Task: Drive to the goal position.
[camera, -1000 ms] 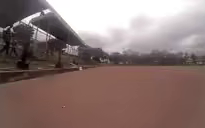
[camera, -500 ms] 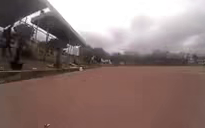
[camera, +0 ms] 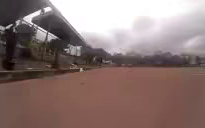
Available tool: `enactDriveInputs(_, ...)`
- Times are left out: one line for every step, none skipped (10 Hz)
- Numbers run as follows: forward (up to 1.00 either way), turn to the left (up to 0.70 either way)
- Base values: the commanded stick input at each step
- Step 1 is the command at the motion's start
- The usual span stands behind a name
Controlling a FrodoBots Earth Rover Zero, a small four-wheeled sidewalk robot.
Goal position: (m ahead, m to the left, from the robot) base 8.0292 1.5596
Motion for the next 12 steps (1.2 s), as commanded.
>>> enactDriveInputs(1.00,0.00)
enactDriveInputs(1.00,0.00)
enactDriveInputs(1.00,0.00)
enactDriveInputs(1.00,0.00)
enactDriveInputs(1.00,0.00)
enactDriveInputs(1.00,0.00)
enactDriveInputs(1.00,0.00)
enactDriveInputs(1.00,0.00)
enactDriveInputs(1.00,0.00)
enactDriveInputs(1.00,0.00)
enactDriveInputs(1.00,0.00)
enactDriveInputs(1.00,0.00)
